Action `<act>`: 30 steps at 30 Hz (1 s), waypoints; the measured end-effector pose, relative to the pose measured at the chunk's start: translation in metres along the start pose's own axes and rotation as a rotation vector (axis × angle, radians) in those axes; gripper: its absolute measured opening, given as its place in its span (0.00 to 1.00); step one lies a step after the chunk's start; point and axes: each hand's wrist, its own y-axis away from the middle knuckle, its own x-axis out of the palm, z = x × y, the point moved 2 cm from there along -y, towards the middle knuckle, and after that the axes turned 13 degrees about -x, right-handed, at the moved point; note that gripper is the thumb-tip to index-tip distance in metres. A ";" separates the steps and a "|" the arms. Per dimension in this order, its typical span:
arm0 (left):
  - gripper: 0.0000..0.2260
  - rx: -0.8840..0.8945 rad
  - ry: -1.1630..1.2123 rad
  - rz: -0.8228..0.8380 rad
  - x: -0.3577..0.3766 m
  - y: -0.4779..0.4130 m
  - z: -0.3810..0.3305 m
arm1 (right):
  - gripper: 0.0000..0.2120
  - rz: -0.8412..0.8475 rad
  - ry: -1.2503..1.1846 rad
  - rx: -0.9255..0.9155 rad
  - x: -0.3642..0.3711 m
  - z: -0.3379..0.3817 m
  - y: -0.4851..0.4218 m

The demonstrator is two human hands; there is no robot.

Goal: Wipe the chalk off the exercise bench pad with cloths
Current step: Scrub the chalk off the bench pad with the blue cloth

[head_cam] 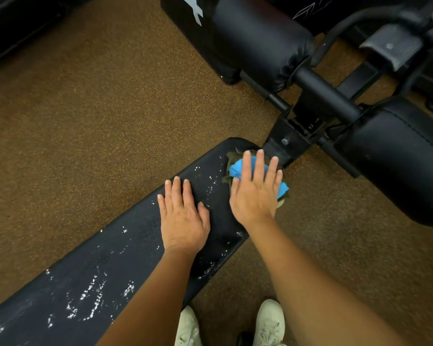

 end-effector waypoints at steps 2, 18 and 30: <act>0.29 -0.003 -0.006 -0.001 0.000 0.001 -0.001 | 0.29 0.032 0.034 -0.147 0.004 0.010 0.019; 0.29 0.001 0.008 -0.006 -0.001 0.001 -0.001 | 0.27 0.050 0.008 -0.206 0.008 -0.020 0.064; 0.29 0.011 0.004 -0.006 0.003 0.001 0.001 | 0.30 -0.032 -0.046 0.023 0.010 -0.005 0.048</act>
